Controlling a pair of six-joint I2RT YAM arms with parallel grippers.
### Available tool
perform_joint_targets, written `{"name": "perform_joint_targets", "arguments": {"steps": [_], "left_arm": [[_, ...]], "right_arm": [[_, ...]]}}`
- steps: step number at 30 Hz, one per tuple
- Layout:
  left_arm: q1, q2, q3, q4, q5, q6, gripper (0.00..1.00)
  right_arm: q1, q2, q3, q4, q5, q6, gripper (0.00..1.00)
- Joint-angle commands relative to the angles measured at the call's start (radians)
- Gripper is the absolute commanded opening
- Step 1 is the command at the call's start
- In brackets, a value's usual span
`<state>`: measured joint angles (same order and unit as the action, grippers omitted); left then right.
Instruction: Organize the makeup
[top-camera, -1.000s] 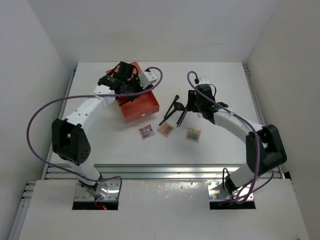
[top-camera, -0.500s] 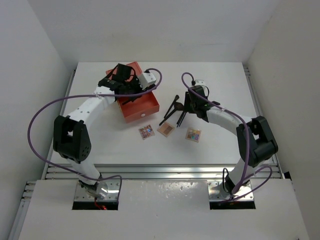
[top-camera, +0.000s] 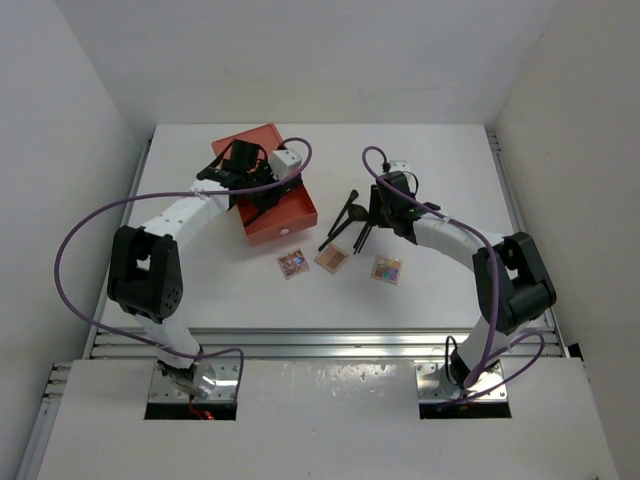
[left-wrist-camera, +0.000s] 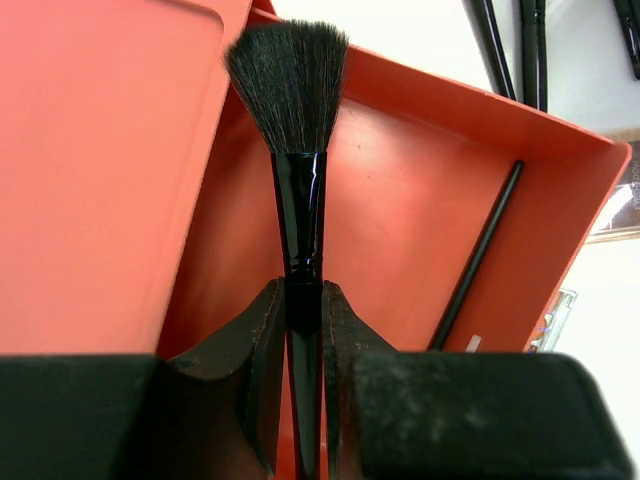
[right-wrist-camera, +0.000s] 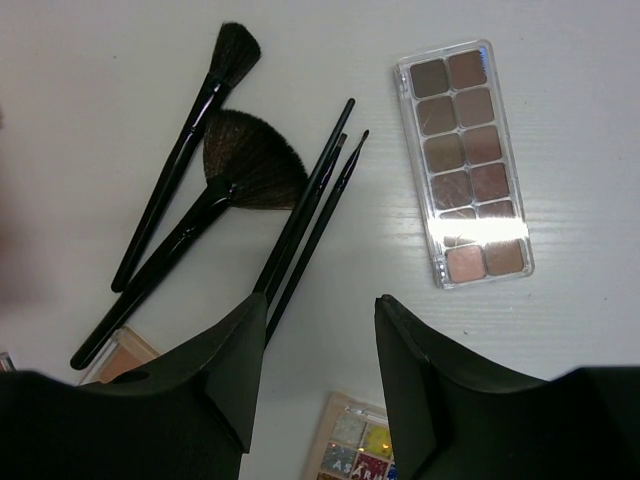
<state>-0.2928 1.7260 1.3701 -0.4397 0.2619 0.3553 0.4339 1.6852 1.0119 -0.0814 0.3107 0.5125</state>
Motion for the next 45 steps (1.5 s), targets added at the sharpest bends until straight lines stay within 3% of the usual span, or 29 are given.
{"name": "perform_joint_targets", "arguments": {"steps": [1, 4, 5, 6, 8, 11, 16, 23, 27, 35, 45], "left_arm": [[0.003, -0.014, 0.001, 0.041, -0.023, -0.036, 0.00], [0.003, -0.014, -0.009, 0.041, -0.035, -0.036, 0.08], [0.003, -0.014, -0.009, 0.041, -0.035, -0.036, 0.15], [0.003, -0.014, -0.009, 0.041, -0.035, -0.036, 0.32], [0.003, -0.014, -0.009, 0.041, -0.044, -0.036, 0.50], [0.003, -0.014, 0.021, 0.041, -0.044, -0.045, 0.58], [0.003, -0.014, 0.084, 0.021, -0.053, -0.055, 0.59], [0.003, -0.014, 0.262, -0.028, -0.021, -0.084, 0.53], [0.003, -0.013, 0.352, -0.037, -0.067, -0.111, 0.53], [0.135, 0.110, 0.431, -0.037, -0.159, -0.159, 0.56], [0.181, 0.251, 0.452, -0.013, -0.150, -0.234, 0.56]], "right_arm": [[0.000, -0.033, 0.007, 0.014, 0.010, -0.023, 0.48], [-0.001, -0.035, 0.007, 0.016, 0.010, -0.035, 0.48], [-0.001, -0.036, 0.007, 0.015, 0.010, -0.037, 0.49], [0.000, -0.030, 0.008, 0.015, 0.005, -0.037, 0.50], [-0.003, -0.030, 0.016, 0.015, -0.005, -0.038, 0.52], [-0.001, -0.012, 0.039, 0.009, -0.018, -0.037, 0.53], [0.000, 0.019, 0.082, 0.000, -0.016, -0.037, 0.50], [0.000, 0.131, 0.169, -0.037, 0.059, 0.053, 0.27], [0.002, 0.231, 0.275, -0.125, 0.144, 0.112, 0.20], [0.002, 0.360, 0.383, -0.233, 0.205, 0.161, 0.20], [-0.001, 0.399, 0.392, -0.270, 0.160, 0.199, 0.20]]}}
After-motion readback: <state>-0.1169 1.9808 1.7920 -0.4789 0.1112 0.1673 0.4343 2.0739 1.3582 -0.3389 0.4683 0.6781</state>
